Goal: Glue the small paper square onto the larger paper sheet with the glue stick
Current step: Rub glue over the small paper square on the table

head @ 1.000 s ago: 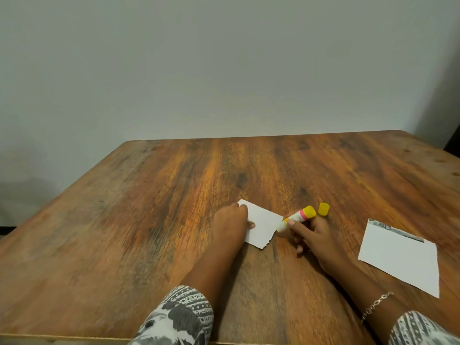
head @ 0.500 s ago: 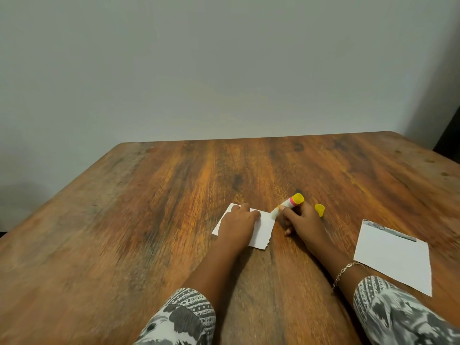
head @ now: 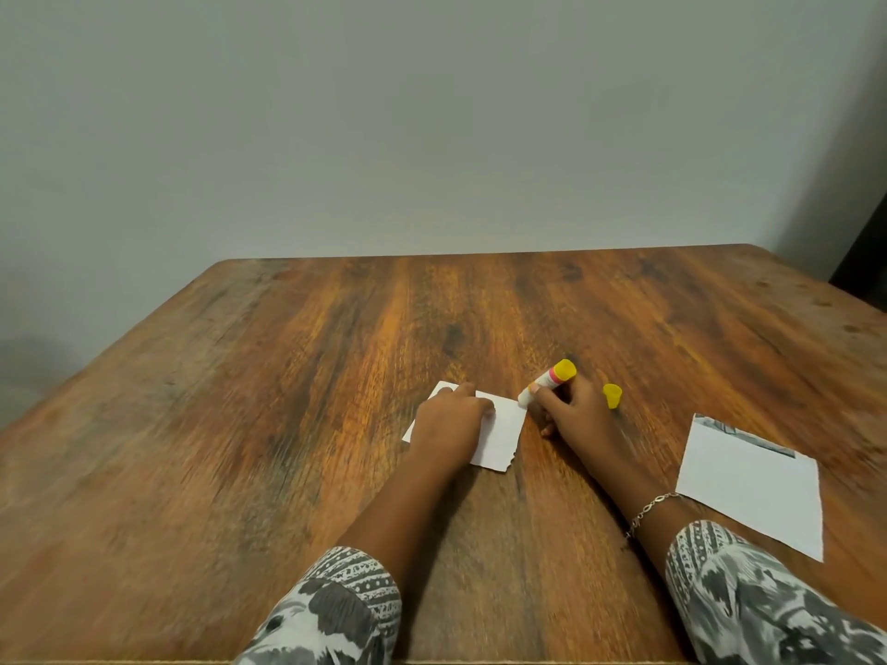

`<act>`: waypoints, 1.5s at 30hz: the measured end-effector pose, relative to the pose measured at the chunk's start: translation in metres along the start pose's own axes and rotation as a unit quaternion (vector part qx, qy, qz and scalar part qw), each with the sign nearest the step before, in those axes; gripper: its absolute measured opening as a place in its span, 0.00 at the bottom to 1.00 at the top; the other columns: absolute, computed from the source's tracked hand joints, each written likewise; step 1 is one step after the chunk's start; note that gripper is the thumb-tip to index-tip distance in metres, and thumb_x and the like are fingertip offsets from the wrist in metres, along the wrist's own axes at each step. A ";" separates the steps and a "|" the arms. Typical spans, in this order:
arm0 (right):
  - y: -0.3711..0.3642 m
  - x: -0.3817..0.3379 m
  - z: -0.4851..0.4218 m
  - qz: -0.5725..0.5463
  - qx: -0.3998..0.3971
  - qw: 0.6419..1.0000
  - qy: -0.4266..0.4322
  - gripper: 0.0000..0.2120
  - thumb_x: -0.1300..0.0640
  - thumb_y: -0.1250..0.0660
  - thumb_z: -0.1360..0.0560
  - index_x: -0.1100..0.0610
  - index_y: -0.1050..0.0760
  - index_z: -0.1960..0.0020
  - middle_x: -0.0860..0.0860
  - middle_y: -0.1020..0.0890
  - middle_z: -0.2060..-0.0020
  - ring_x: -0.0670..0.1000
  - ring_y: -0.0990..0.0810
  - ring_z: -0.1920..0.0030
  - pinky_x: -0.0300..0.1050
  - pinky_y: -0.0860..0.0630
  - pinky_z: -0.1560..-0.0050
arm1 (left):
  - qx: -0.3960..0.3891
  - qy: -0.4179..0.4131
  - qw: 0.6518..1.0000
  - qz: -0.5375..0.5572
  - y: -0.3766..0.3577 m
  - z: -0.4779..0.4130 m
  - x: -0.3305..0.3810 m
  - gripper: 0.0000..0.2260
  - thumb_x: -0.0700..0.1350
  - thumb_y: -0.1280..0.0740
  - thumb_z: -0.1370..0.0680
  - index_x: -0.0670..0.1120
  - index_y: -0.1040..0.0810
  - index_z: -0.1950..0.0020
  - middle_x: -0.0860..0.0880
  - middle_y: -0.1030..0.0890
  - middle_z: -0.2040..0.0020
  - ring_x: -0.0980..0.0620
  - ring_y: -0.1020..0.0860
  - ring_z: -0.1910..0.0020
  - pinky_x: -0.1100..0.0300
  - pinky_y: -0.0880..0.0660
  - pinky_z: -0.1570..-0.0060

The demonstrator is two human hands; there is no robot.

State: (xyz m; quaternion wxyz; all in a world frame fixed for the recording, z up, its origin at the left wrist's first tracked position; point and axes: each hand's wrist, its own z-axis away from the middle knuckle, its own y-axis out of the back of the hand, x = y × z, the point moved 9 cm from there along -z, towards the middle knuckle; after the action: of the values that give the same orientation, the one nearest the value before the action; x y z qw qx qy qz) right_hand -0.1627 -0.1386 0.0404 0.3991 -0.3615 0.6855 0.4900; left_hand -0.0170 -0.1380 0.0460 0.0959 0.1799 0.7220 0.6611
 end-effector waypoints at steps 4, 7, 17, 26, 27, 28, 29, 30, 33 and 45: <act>0.000 -0.010 0.004 0.020 0.006 1.000 0.024 0.10 0.58 0.37 0.25 0.49 0.30 0.64 0.53 0.22 0.68 0.50 0.23 0.69 0.35 0.29 0.73 | 0.004 0.000 1.000 0.005 -0.001 -0.002 -0.003 0.16 0.41 0.39 0.23 0.52 0.27 0.36 0.47 0.26 0.37 0.46 0.27 0.41 0.54 0.26 0.50; 0.001 -0.012 0.005 0.036 0.007 0.999 0.028 0.10 0.58 0.37 0.25 0.48 0.30 0.64 0.51 0.22 0.67 0.48 0.23 0.67 0.37 0.30 0.69 | 0.005 -0.001 1.000 0.008 -0.001 -0.004 -0.005 0.15 0.41 0.39 0.23 0.53 0.26 0.37 0.48 0.26 0.38 0.46 0.27 0.41 0.54 0.27 0.51; -0.001 -0.014 0.006 0.032 -0.006 0.999 0.031 0.06 0.60 0.37 0.26 0.54 0.25 0.61 0.49 0.22 0.68 0.50 0.23 0.66 0.42 0.28 0.66 | -0.007 -0.009 1.000 0.000 -0.002 -0.006 -0.006 0.15 0.42 0.39 0.22 0.53 0.26 0.37 0.48 0.25 0.40 0.46 0.27 0.42 0.54 0.27 0.54; -0.002 -0.019 0.009 0.039 -0.026 0.998 0.044 0.05 0.61 0.36 0.27 0.60 0.22 0.58 0.54 0.19 0.65 0.50 0.24 0.67 0.44 0.27 0.66 | -0.016 -0.009 1.000 0.004 -0.003 -0.007 -0.005 0.15 0.42 0.38 0.23 0.53 0.26 0.37 0.48 0.25 0.39 0.46 0.27 0.42 0.55 0.26 0.54; -0.002 -0.019 0.010 0.045 -0.027 0.998 0.045 0.05 0.60 0.36 0.27 0.60 0.22 0.57 0.54 0.19 0.64 0.49 0.25 0.67 0.42 0.29 0.66 | -0.017 -0.010 1.000 0.004 -0.003 -0.007 -0.005 0.15 0.42 0.38 0.23 0.53 0.26 0.37 0.48 0.26 0.39 0.47 0.27 0.42 0.55 0.26 0.54; -0.002 -0.019 0.010 0.055 -0.030 0.997 0.048 0.05 0.60 0.35 0.27 0.59 0.22 0.57 0.54 0.19 0.64 0.48 0.25 0.66 0.41 0.30 0.66 | -0.017 -0.010 1.000 0.004 -0.002 -0.007 -0.005 0.15 0.42 0.38 0.23 0.53 0.26 0.37 0.48 0.26 0.39 0.47 0.27 0.42 0.55 0.26 0.54; -0.002 -0.019 0.010 0.066 -0.032 0.996 0.050 0.05 0.59 0.35 0.27 0.59 0.22 0.57 0.53 0.19 0.62 0.48 0.25 0.65 0.40 0.31 0.66 | -0.016 -0.011 1.000 0.004 -0.002 -0.007 -0.005 0.15 0.42 0.38 0.23 0.53 0.26 0.37 0.48 0.26 0.39 0.47 0.27 0.42 0.55 0.26 0.54; -0.003 -0.019 0.010 0.076 -0.035 0.995 0.052 0.06 0.58 0.35 0.27 0.59 0.22 0.57 0.53 0.19 0.61 0.48 0.25 0.64 0.39 0.32 0.66 | -0.015 -0.011 1.000 0.005 -0.001 -0.006 -0.004 0.15 0.42 0.38 0.23 0.53 0.26 0.37 0.48 0.26 0.39 0.47 0.27 0.42 0.55 0.27 0.53; -0.004 -0.017 0.011 0.088 -0.039 0.994 0.053 0.06 0.57 0.35 0.27 0.59 0.22 0.56 0.53 0.19 0.59 0.48 0.24 0.61 0.38 0.32 0.65 | -0.016 -0.008 1.000 0.007 -0.001 -0.006 -0.004 0.15 0.42 0.38 0.23 0.53 0.26 0.37 0.48 0.26 0.40 0.47 0.27 0.42 0.55 0.27 0.53; -0.010 -0.017 0.021 0.056 -0.079 0.993 0.066 0.05 0.55 0.33 0.28 0.56 0.22 0.57 0.52 0.19 0.62 0.49 0.23 0.62 0.49 0.27 0.60 | -0.018 -0.008 1.000 0.008 -0.001 -0.007 -0.005 0.15 0.41 0.39 0.23 0.54 0.26 0.38 0.48 0.26 0.42 0.46 0.27 0.43 0.55 0.28 0.56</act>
State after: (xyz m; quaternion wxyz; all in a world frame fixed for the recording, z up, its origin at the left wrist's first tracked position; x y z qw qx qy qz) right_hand -0.1425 -0.1189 0.0476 0.2954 -0.3848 0.6883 0.5393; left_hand -0.0154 -0.1468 0.0449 0.0999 0.1889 0.7080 0.6731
